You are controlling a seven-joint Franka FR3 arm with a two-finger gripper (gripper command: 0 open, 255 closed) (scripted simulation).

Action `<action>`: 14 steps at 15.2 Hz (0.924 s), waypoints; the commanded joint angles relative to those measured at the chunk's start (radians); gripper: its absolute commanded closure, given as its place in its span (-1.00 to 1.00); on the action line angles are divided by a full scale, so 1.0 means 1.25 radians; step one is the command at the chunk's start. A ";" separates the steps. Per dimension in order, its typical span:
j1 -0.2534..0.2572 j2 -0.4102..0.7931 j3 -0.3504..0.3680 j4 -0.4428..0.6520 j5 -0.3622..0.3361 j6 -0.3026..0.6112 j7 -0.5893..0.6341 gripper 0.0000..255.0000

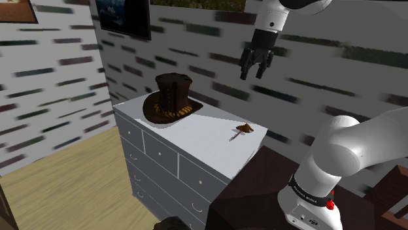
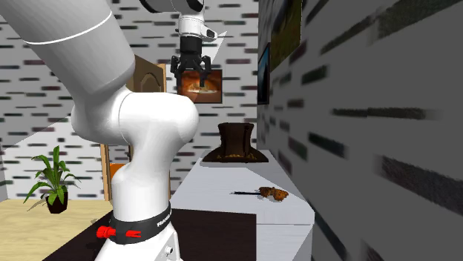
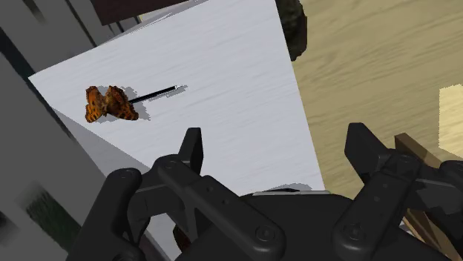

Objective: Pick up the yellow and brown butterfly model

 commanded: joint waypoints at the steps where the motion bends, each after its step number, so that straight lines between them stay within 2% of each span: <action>1: 0.000 0.000 0.000 0.000 0.000 0.000 0.000 -1.00; 8: -0.050 0.070 -0.033 -0.108 -0.040 0.168 0.013 -1.00; 14: -0.095 0.167 -0.065 -0.169 -0.073 0.320 0.026 -1.00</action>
